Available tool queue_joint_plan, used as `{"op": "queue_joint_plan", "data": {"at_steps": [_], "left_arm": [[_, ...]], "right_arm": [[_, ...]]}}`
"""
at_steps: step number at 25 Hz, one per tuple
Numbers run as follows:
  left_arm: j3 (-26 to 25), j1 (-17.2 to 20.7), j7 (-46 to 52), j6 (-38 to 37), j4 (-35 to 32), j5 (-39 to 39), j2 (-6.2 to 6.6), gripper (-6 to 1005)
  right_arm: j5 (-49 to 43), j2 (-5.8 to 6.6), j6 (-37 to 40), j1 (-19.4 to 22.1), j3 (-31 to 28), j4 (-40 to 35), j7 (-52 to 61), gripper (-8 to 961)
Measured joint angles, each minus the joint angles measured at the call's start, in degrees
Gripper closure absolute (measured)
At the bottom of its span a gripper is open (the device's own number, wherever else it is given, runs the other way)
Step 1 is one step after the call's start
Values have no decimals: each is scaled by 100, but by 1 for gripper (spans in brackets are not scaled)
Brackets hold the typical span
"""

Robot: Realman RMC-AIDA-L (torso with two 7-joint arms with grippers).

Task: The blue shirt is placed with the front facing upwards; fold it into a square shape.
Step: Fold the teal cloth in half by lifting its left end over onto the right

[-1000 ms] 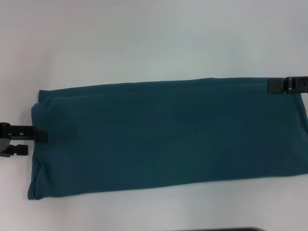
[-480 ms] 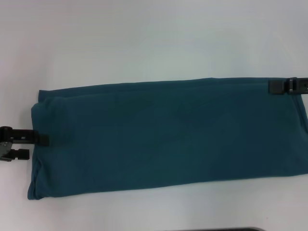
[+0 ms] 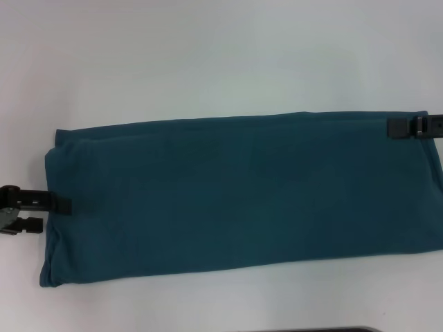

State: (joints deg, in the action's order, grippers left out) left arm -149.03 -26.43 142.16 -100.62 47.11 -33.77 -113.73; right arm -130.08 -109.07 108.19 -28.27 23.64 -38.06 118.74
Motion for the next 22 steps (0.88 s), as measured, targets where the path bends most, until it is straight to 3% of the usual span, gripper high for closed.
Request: {"op": "queue_joint_plan", "data": {"at_steps": [22], "left_arm": [[95, -124, -4, -1, 0, 153, -46, 82]], "right_arm": [[1, 0, 6, 24, 35, 0, 0, 58]]}}
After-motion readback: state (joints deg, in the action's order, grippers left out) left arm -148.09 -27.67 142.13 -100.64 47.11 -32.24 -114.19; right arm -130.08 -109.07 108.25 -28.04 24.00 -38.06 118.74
